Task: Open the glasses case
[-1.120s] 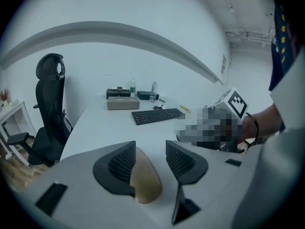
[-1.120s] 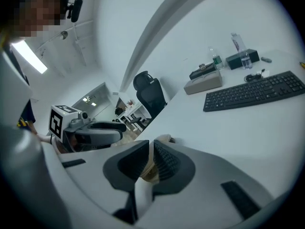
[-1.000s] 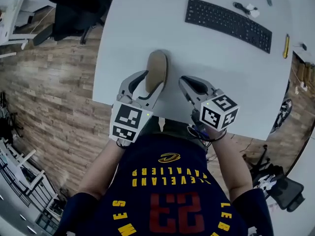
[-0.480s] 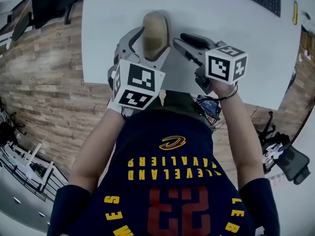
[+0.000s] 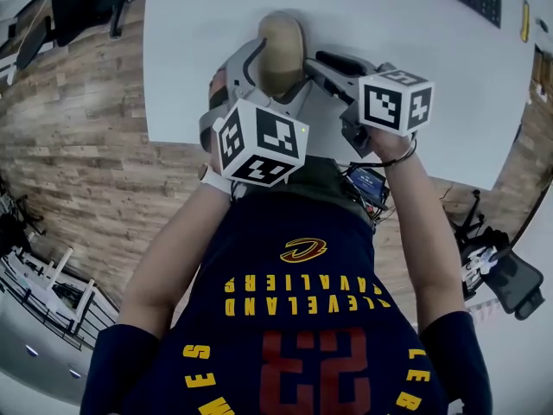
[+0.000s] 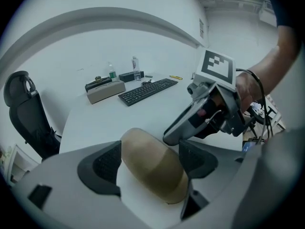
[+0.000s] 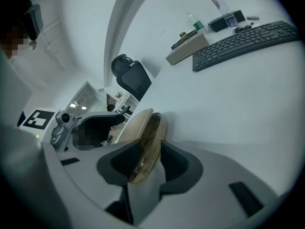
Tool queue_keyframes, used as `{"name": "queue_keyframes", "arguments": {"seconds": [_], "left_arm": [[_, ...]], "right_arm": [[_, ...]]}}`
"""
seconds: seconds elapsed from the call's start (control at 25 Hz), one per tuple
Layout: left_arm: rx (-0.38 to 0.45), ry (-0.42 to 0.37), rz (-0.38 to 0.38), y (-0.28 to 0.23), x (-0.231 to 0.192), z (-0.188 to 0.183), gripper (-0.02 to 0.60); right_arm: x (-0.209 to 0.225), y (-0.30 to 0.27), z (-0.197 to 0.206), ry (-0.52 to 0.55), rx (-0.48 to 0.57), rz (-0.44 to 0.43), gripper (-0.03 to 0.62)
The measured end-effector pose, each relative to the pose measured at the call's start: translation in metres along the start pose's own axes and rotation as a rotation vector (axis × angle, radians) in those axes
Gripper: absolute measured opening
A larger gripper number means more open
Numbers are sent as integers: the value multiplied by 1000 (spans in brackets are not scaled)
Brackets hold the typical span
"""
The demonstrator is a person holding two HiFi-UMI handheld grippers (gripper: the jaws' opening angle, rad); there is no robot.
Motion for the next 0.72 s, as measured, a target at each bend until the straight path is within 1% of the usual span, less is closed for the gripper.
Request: {"name": "queue_keyframes", "arguments": {"seconds": [0.12,0.24,0.52,0.64,0.72], "left_arm": [[-10,1,-10,-4,-1,5,371],[-9,15,-4,-3,-3,8,371],[-4,18,3,0,-4,7,371],[-4,16,3,2,-2,5,371],[0,13,-2,5,-1,4,371]], "right_arm": [[0,-2,1,-11,2,8,144],[0,-3,3,-23,2,13,144],[2,-5,10,-50,-18,19,144],[3,-8,14,-52,-43,27,109],[3,-9,15,-54,-49,23,72]]}}
Point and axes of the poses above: the fingertips, and each gripper's own axes: y backward along the fingers, x to its right, z out of its underside, the point moved 10 cm from there along y, backward along the fingers, and after that the axes turned 13 degrees about z, right-handed, at the moved point
